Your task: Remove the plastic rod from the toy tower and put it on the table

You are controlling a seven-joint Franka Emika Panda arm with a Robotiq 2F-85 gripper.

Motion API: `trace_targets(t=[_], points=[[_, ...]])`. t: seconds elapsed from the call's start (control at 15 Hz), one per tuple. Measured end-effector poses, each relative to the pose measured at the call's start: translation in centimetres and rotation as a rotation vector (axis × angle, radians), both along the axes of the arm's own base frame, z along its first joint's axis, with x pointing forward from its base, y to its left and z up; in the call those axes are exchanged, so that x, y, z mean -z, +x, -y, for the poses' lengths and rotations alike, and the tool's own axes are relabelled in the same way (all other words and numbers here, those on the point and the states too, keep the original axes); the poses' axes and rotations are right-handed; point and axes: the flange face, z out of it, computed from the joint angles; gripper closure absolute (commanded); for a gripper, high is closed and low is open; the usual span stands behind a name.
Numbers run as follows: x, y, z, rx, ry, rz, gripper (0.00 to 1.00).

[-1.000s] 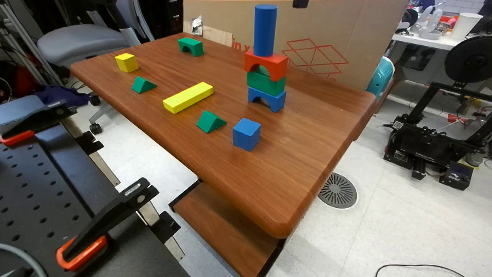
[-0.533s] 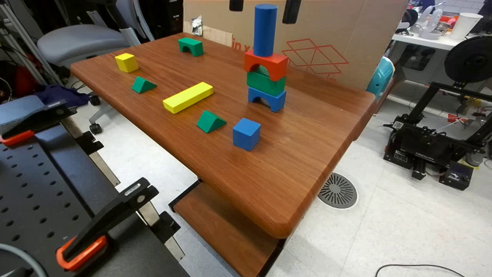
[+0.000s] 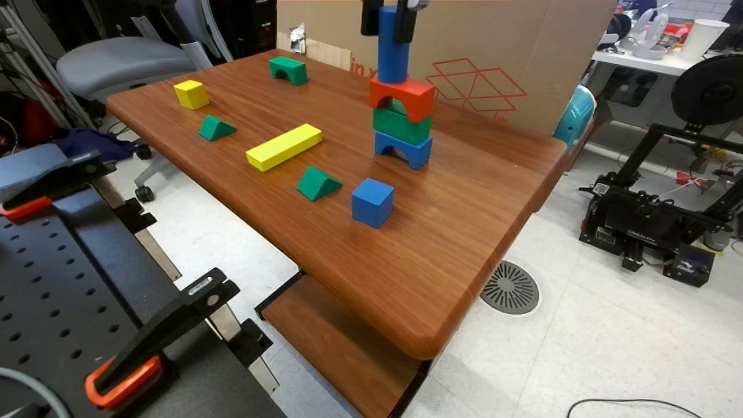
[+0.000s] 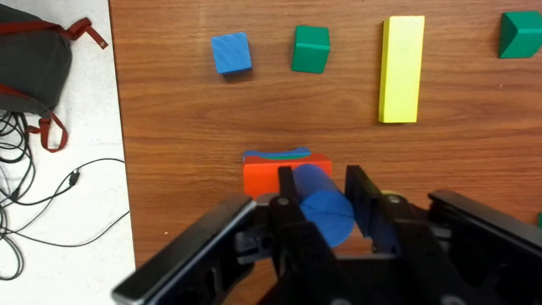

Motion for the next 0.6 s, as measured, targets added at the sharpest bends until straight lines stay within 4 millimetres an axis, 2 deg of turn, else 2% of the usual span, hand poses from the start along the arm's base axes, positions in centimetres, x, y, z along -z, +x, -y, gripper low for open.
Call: trace_targets(t=[0.33, 0.6], points=[[-0.8, 0.3, 0.0, -0.016, -0.01, 0.028, 0.92], [-2.4, 0.6, 0.1, -0.015, -0.013, 0.058, 0.92]])
